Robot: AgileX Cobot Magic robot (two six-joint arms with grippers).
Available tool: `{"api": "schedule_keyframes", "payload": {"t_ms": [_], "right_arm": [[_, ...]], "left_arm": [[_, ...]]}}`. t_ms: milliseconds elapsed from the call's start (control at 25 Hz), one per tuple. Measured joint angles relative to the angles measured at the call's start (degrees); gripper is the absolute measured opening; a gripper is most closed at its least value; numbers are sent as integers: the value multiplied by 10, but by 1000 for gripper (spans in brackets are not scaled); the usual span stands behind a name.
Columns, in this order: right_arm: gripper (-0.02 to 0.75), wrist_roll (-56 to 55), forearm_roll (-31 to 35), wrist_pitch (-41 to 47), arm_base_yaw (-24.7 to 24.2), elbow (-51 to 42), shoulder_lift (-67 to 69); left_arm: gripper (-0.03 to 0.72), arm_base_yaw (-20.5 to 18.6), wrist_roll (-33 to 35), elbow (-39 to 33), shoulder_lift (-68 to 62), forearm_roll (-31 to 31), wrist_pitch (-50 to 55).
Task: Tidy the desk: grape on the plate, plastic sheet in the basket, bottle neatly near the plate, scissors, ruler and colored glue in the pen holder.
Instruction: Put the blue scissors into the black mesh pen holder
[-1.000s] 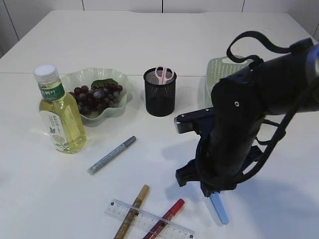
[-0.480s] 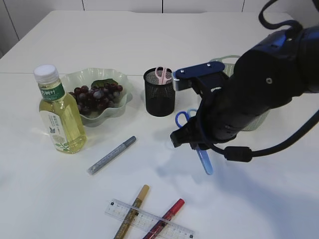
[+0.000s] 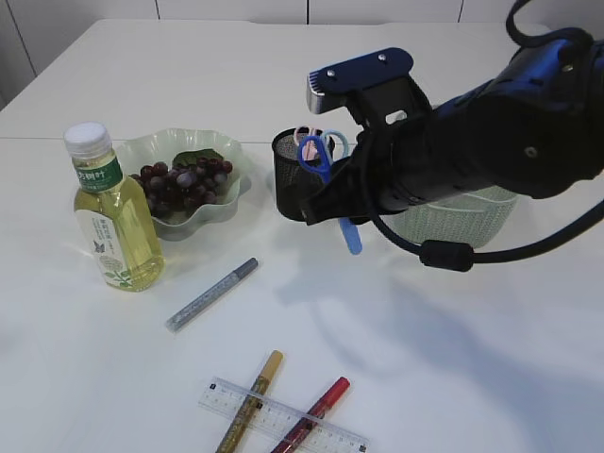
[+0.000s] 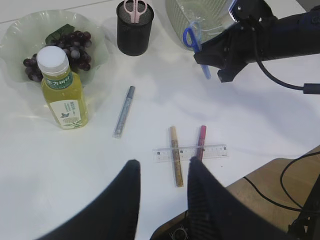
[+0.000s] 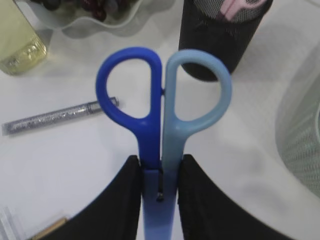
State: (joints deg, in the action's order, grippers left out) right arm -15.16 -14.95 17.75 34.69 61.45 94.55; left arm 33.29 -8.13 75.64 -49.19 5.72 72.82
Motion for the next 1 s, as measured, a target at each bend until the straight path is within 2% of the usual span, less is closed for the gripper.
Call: {"api": "schedule_keyframes", "payload": {"t_ms": [320, 680, 800, 1000], "right_arm": [[207, 0, -53, -129, -35, -1, 0], [207, 18, -67, -330, -99, -2, 22], [207, 43, -62, -397, -103, -1, 43], [207, 95, -7, -431, -104, 41, 94]], "left_arm": [[239, 0, 0, 0, 0, -9, 0], [239, 0, 0, 0, 0, -11, 0], [239, 0, 0, 0, 0, -11, 0], [239, 0, 0, 0, 0, -11, 0]]}}
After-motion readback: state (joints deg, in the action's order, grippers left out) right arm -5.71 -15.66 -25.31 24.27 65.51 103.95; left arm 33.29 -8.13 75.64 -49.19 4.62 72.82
